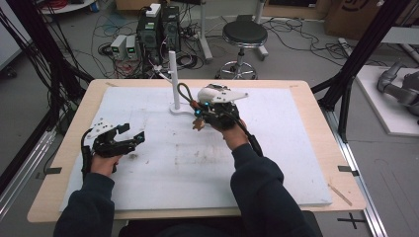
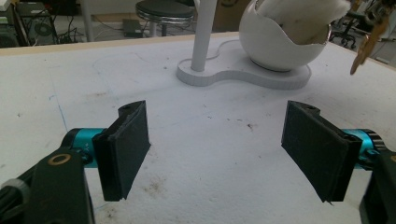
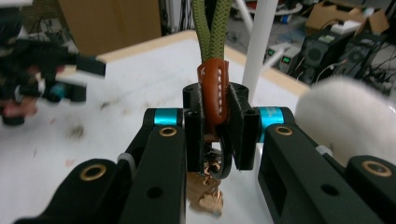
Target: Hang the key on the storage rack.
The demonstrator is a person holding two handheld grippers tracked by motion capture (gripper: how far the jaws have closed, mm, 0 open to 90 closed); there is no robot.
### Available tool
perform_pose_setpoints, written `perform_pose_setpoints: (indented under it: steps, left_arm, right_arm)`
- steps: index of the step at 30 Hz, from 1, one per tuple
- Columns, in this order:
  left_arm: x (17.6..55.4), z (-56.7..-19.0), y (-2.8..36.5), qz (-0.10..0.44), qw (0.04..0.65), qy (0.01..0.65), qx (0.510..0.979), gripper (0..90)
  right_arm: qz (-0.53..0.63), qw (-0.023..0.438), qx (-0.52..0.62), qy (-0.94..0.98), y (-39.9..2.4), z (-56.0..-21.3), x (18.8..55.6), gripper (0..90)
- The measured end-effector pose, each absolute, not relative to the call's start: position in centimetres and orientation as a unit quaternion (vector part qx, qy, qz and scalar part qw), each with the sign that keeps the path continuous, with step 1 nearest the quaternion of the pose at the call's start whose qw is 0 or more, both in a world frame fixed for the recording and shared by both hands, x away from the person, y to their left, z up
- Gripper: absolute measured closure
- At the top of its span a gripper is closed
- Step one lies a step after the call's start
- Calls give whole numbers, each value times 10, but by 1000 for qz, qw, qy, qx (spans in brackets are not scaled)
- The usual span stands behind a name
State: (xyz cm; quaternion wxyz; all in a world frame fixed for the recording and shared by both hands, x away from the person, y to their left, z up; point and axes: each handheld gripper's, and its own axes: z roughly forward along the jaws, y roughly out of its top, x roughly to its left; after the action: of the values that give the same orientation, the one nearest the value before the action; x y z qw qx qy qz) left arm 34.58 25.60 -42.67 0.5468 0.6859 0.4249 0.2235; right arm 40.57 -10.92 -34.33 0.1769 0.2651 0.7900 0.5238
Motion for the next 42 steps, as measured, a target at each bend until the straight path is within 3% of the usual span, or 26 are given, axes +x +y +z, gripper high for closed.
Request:
perform_pose_setpoints:
  steps: [15, 24, 35, 42]
  left_arm:
    - [347, -428, 256, 220, 547, 425, 687, 236]
    - [347, -428, 255, 219, 548, 424, 687, 237]
    - [346, -427, 255, 218, 552, 426, 683, 236]
    - [347, -428, 255, 210, 549, 431, 684, 232]
  right_arm:
    - [490, 208, 310, 787, -51, -333, 449, 788]
    - [456, 221, 342, 791, -46, -345, 464, 782]
    - [445, 219, 329, 804, -75, -342, 457, 651]
    - [471, 219, 323, 791, -117, -338, 446, 467]
